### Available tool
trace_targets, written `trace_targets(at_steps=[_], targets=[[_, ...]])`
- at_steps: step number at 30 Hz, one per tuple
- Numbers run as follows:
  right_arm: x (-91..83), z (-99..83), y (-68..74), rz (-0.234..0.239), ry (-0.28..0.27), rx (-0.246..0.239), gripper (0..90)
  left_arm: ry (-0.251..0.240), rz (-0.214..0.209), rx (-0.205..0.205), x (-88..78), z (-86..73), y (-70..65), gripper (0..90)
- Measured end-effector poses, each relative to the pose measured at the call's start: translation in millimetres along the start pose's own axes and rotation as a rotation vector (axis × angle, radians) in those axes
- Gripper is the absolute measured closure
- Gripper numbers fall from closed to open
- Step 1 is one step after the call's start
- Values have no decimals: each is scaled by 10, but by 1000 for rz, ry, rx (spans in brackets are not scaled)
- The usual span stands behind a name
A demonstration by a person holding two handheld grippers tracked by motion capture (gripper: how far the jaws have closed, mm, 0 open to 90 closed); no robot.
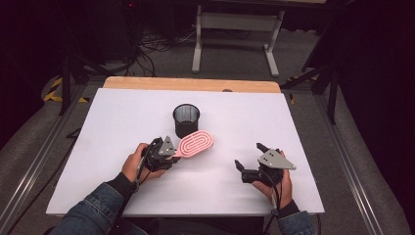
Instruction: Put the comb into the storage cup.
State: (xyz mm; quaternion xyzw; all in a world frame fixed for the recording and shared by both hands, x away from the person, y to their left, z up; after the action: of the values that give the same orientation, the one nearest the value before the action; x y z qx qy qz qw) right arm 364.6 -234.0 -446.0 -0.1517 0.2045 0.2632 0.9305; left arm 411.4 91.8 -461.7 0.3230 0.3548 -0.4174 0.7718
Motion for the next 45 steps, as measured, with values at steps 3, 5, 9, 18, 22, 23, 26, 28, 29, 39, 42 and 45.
trace_targets(at_steps=[3, 5, 9, 18, 22, 23, 26, 28, 29, 39, 42, 45], targets=[[6, 24, -13, 11, -13, 29, 55, -25, 2, -22, -28, -1, -13, 703], [13, 51, 2, 18, -26, 38, 53, -50, 17, -12, -35, 6, -11, 703], [40, 89, 41, 41, -46, 55, 55, -58, 24, -4, -41, 10, -18, 703], [85, 180, 106, 85, -74, 101, 57, -118, 31, -6, -100, 24, -61, 703], [89, 216, 130, 105, -84, 121, 57, -139, 49, -6, -127, 31, -98, 703], [92, 228, 140, 113, -87, 126, 57, -155, 63, 5, -136, 39, -97, 703], [110, 274, 178, 143, -95, 146, 55, -188, 82, 8, -175, 50, -119, 703], [134, 320, 217, 175, -99, 163, 54, -205, 95, 7, -196, 55, -125, 703], [142, 336, 232, 180, -105, 167, 54, -217, 104, -1, -206, 55, -132, 703], [282, 615, 437, 265, -152, 229, 49, -338, 142, -39, -235, 73, -207, 704], [314, 648, 475, 297, -161, 234, 51, -350, 147, -41, -228, 79, -231, 704], [368, 706, 528, 325, -164, 260, 58, -369, 149, -42, -218, 90, -270, 703]])
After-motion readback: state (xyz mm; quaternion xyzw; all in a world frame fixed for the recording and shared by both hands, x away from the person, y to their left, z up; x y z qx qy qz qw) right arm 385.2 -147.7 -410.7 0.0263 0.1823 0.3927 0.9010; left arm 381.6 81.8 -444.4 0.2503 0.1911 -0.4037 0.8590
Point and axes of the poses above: each handheld gripper's, and its own axes: x roughly forward along the jaws, z roughly out of its top, y roughly to its left, the point moved 3 cm from there along x, roughly forward along the jaws, and after that the axes turned 7 degrees about y, right-handed, at the moved point
